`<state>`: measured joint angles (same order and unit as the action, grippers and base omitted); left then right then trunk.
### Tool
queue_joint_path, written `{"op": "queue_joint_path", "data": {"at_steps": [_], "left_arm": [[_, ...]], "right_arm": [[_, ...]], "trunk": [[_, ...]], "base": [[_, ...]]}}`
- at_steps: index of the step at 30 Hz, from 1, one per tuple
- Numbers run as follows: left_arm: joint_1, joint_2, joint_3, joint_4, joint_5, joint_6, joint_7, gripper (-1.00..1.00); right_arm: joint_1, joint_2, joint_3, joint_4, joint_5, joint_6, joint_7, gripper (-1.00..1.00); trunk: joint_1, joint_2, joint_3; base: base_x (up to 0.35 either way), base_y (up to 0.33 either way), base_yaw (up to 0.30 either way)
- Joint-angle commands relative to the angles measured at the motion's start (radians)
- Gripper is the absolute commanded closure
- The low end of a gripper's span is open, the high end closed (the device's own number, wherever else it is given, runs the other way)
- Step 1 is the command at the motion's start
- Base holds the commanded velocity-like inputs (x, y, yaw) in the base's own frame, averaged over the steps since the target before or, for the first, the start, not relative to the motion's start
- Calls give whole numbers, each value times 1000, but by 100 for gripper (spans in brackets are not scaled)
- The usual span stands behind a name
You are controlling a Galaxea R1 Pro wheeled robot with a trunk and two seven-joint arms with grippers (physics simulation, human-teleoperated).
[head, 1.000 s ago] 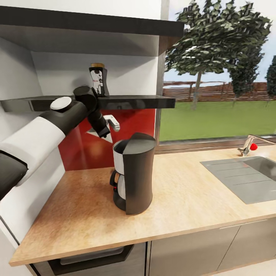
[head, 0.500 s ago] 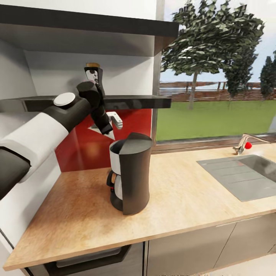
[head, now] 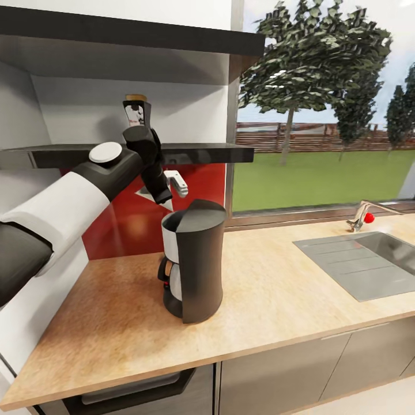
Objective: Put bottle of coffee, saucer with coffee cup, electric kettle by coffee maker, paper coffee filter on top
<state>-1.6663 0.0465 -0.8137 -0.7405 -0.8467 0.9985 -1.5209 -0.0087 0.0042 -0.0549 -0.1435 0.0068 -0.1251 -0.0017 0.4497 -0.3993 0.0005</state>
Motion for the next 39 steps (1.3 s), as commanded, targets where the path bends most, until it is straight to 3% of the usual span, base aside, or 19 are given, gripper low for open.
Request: {"op": "queue_joint_path", "data": {"at_steps": [1, 8, 16, 39], "left_arm": [[0, 1, -3, -2, -9, 7, -9, 100], [2, 1, -6, -1, -11, 4, -8, 100], [-1, -16, -57, -1, -11, 6, -8, 100], [-1, -35, -61, -2, -12, 6, -8, 100]], "right_arm": [[0, 0, -5, 1, 1, -4, 0, -100], [0, 2, -5, 1, 1, -4, 0, -100], [0, 2, -5, 1, 1, -4, 0, -100], [0, 1, -5, 1, 1, -4, 0, -100]], "trunk": [[0, -1, 0], [0, -1, 0], [0, -1, 0], [0, -1, 0]], "base": [[0, 0, 0], [0, 0, 0], [0, 0, 0], [0, 0, 0]]}}
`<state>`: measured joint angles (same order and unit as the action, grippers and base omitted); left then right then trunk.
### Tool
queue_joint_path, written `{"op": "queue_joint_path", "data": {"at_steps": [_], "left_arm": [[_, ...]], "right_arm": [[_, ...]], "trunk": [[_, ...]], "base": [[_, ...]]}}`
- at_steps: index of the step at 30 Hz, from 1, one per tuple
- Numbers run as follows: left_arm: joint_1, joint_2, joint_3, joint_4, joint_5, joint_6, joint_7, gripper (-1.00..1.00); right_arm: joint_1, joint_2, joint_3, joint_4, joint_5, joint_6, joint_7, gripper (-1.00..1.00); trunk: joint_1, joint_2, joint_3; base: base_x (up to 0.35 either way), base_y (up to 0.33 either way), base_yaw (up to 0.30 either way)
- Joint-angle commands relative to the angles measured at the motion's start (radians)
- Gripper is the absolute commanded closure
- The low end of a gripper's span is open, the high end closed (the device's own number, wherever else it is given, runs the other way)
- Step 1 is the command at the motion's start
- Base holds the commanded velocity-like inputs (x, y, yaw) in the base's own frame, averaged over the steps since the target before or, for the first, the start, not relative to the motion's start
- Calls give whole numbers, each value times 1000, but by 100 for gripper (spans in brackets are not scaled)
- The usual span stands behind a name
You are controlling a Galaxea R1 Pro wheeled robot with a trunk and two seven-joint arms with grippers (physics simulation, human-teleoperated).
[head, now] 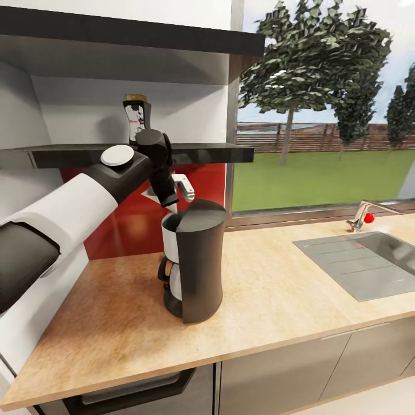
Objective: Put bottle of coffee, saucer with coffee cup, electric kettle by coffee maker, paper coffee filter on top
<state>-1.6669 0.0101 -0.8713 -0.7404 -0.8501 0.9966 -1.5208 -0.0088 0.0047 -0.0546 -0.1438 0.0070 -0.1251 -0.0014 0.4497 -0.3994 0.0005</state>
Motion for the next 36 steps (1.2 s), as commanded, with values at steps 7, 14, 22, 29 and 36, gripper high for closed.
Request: {"op": "queue_joint_path", "data": {"at_steps": [7, 14, 22, 29, 36], "left_arm": [[-1, -11, -1, -2, -61, 11, -9, 100], [-1, -22, 0, -2, -73, 11, -9, 100], [-1, -24, 1, -2, -73, 13, -10, 100], [-5, -24, 1, -2, -75, 12, -50, 100], [-7, -28, 0, -2, -84, 12, -50, 100]], "right_arm": [[0, 0, -5, 1, 1, -4, -1, -100], [0, 0, -5, 1, 1, -4, 0, -100], [0, 0, -5, 1, 1, -4, 0, -100], [0, 0, -5, 1, 1, -4, 0, -100], [0, 0, -5, 1, 1, -4, 0, -100]], "trunk": [[0, -1, 0], [0, -1, 0], [0, -1, 0], [0, -1, 0], [0, -1, 0]], "base": [[0, 0, 0], [0, 0, 0], [0, 0, 0], [0, 0, 0], [0, 0, 0]]}}
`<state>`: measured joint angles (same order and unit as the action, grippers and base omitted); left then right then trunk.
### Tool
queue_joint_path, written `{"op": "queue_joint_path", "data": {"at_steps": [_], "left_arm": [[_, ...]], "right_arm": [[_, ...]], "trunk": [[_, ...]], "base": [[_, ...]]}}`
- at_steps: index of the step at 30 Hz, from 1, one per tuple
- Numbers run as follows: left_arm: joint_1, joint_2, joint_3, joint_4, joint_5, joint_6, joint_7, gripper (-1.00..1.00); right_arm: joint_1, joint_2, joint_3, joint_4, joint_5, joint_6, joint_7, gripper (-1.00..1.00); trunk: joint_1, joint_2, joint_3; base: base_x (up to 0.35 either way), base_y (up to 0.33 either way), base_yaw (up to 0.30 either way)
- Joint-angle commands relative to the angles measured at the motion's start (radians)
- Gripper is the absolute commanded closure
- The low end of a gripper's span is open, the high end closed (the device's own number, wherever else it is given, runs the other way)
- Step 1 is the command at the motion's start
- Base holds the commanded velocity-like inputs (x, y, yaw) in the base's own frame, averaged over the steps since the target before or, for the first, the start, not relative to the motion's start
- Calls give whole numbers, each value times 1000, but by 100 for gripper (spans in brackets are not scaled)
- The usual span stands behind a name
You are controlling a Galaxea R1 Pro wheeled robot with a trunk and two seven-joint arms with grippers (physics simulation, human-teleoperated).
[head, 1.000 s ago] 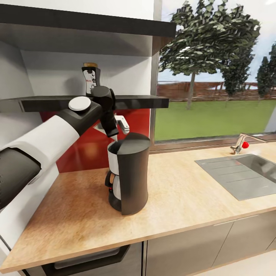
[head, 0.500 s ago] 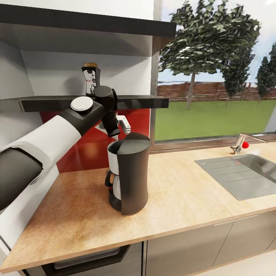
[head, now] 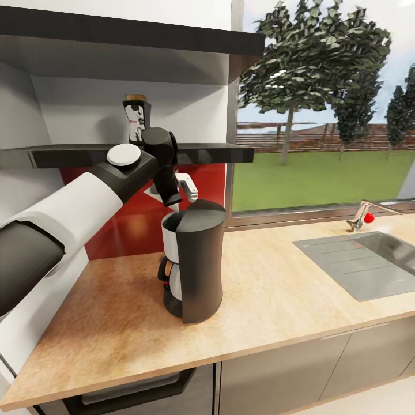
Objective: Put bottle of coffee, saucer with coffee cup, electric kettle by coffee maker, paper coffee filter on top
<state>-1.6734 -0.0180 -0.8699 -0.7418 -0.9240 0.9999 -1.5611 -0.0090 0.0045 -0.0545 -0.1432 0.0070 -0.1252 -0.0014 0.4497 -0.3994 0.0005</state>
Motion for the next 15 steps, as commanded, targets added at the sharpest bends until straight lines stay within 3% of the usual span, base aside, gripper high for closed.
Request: {"op": "queue_joint_path", "data": {"at_steps": [1, 2, 15], "left_arm": [[-1, 0, -1, -1, -10, 9, -10, 100], [-1, 0, -1, -1, -10, 9, -10, -100], [-2, 0, 0, -1, -33, 9, -10, -100]], "right_arm": [[0, 0, -5, 1, 1, -4, 0, -100], [0, 1, -5, 1, 1, -4, 0, -100], [0, 0, -5, 2, 1, -4, -1, -100]], "trunk": [[0, -1, 0], [0, -1, 0], [0, -1, 0]], "base": [[0, 0, 0], [0, 0, 0], [0, 0, 0]]}}
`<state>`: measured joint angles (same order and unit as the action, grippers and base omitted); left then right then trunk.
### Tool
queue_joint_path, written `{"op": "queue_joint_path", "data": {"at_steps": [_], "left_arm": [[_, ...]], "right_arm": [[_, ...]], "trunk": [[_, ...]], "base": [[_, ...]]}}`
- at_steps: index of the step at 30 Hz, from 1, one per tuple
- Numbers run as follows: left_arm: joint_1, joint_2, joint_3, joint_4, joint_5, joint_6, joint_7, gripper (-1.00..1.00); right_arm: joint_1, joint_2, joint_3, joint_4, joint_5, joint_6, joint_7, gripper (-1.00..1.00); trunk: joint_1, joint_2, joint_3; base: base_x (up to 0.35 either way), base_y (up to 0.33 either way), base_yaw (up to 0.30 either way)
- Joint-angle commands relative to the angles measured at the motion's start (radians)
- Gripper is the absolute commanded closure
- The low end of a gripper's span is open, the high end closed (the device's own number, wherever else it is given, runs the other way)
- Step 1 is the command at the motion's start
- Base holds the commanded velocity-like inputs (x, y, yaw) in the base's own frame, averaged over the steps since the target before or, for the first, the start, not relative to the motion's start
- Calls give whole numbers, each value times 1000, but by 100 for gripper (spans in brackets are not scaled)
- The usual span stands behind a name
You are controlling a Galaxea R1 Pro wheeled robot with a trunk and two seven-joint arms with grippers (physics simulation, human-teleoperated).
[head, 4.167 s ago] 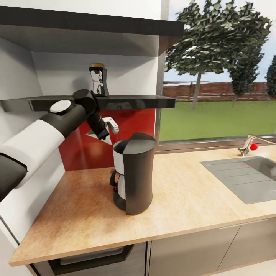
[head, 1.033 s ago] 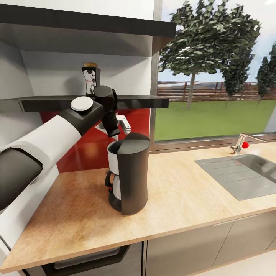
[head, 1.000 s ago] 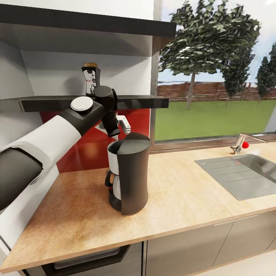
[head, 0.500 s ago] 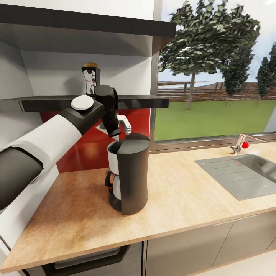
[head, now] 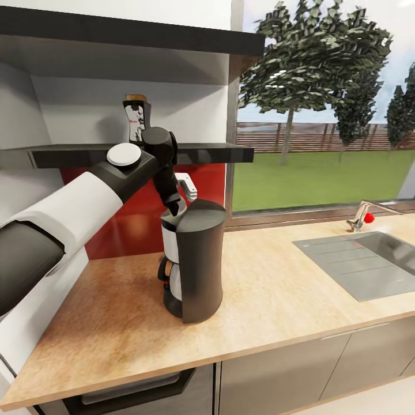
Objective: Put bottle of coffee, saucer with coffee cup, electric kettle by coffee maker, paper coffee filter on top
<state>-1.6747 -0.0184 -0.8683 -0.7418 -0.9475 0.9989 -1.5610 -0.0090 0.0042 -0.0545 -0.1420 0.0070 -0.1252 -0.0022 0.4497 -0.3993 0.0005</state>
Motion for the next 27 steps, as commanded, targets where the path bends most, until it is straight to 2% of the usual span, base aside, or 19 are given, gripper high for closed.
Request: {"op": "queue_joint_path", "data": {"at_steps": [1, 15, 20, 22, 26, 27], "left_arm": [[0, 0, -1, -1, -10, 11, -10, -100], [-3, 11, 9, -1, -11, 12, -10, -100], [-9, 28, 80, -1, -12, 13, -10, -100], [-9, 46, 140, -1, -13, 14, -10, -100], [-8, 57, 247, -2, -14, 13, -10, -100], [-8, 58, 258, -2, -14, 13, -10, -100]], "right_arm": [[0, 1, -5, 1, 1, -4, 0, -100], [0, 2, -5, 1, 1, -4, 0, -100], [0, 1, -5, 1, 1, -4, 0, -100], [0, 1, -5, 1, 1, -4, 0, -100], [0, 1, -5, 1, 1, -4, -1, -100], [0, 1, -5, 1, 1, -4, -1, -100]], "trunk": [[0, -1, 0], [0, -1, 0], [0, -1, 0], [0, -1, 0], [0, -1, 0], [0, -1, 0]], "base": [[0, 0, 0], [0, 0, 0], [0, 0, 0], [0, 0, 0], [0, 0, 0], [0, 0, 0]]}}
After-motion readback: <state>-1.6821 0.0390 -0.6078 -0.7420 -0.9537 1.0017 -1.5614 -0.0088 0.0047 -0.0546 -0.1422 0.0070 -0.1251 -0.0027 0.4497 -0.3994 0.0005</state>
